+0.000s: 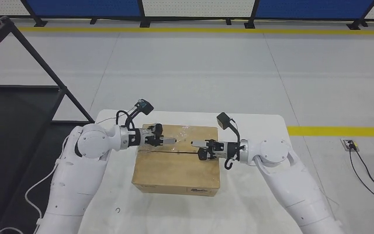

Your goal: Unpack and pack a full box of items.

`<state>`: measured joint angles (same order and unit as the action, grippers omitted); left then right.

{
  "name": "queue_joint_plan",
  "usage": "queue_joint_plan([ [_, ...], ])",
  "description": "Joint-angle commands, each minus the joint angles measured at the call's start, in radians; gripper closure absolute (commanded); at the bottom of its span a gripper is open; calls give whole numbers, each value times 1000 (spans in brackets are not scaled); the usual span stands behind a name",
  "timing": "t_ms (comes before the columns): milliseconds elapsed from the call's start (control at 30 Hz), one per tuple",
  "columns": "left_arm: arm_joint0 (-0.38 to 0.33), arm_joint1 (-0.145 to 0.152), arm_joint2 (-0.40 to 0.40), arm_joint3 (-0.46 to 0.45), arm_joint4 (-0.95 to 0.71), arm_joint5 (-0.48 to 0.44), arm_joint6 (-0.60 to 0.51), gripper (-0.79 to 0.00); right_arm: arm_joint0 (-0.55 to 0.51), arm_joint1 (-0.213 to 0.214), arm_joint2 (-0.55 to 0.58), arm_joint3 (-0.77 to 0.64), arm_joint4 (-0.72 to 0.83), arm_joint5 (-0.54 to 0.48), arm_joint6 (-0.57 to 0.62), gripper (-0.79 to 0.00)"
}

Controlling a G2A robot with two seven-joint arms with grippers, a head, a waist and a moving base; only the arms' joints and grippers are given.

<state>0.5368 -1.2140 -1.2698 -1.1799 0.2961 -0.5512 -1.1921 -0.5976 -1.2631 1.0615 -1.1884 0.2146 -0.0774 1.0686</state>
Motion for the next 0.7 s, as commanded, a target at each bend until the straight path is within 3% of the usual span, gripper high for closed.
queue_joint_plan([
  [0, -17, -2, 21, 31, -33, -6, -22, -785, 1, 0, -1, 0, 0, -1, -1, -785],
  [233, -60, -2, 79, 82, -150, -7, -70, -785, 7, 0, -5, 8, 4, -7, 0, -785],
  [667, -60, 41, 189, 17, -259, -20, -57, -785, 0, 5, 11, 19, 27, -15, -27, -785],
])
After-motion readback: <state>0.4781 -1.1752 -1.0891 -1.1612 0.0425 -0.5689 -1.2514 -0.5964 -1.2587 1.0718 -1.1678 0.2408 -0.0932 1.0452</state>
